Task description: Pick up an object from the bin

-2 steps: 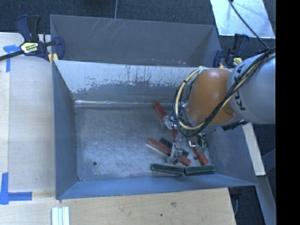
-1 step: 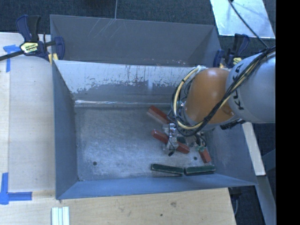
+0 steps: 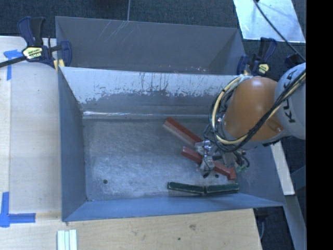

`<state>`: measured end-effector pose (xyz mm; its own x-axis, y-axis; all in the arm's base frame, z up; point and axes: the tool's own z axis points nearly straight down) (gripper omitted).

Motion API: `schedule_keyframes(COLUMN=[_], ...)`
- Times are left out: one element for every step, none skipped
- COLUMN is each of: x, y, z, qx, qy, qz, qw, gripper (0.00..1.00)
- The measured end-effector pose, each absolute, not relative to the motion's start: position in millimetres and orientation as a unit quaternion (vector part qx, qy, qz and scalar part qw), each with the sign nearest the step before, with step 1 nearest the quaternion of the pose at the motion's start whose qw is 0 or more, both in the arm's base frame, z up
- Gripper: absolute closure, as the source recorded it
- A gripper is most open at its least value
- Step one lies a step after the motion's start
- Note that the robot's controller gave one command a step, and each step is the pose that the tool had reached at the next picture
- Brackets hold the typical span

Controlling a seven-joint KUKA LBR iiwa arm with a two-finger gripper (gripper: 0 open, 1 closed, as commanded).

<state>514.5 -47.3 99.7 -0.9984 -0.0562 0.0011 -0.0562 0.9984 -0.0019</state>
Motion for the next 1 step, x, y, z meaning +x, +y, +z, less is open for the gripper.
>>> schedule_keyframes(x=[522.0], y=[-44.5], z=[190.1], qx=[0.022], qy=[-1.000], qz=[0.001], qw=[-0.006], gripper=[1.00])
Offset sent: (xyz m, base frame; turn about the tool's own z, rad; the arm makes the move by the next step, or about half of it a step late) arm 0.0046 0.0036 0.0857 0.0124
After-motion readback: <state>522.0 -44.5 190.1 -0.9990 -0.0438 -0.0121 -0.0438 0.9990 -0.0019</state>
